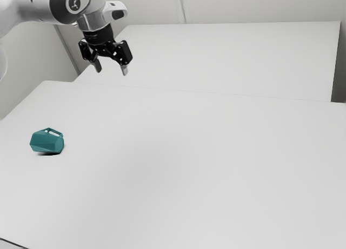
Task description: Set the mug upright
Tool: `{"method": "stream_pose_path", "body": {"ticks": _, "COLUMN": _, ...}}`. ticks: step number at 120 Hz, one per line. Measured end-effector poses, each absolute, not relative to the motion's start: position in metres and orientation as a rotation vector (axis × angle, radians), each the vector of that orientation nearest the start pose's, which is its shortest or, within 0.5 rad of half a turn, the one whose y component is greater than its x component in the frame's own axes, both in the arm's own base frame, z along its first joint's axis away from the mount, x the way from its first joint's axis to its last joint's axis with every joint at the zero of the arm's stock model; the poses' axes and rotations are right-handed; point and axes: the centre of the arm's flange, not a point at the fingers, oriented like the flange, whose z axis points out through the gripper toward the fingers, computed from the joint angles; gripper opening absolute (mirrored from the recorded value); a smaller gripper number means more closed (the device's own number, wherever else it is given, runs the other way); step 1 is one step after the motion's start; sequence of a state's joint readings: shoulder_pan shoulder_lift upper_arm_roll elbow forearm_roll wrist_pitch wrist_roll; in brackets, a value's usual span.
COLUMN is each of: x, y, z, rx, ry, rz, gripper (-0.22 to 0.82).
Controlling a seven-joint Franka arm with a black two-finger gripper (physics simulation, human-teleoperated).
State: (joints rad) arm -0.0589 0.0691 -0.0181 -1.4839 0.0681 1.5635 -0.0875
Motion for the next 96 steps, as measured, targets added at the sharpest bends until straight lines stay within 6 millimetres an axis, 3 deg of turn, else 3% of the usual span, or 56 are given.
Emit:
{"method": "stream_pose_path", "body": {"ticks": 64, "x": 0.569, "y": -0.038, "z": 0.628, "rx": -3.064, "ry": -0.016, "rz": -0.063, "gripper": 0.60}}
{"method": "stream_pose_path", "body": {"ticks": 77, "x": 0.567, "y": -0.036, "z": 0.610, "rx": -3.063, "ry": -0.017, "rz": -0.046, "gripper": 0.60}}
{"method": "stream_pose_path", "body": {"ticks": 96, "x": 0.559, "y": -0.031, "z": 0.565, "rx": -3.077, "ry": -0.031, "rz": 0.034, "gripper": 0.60}}
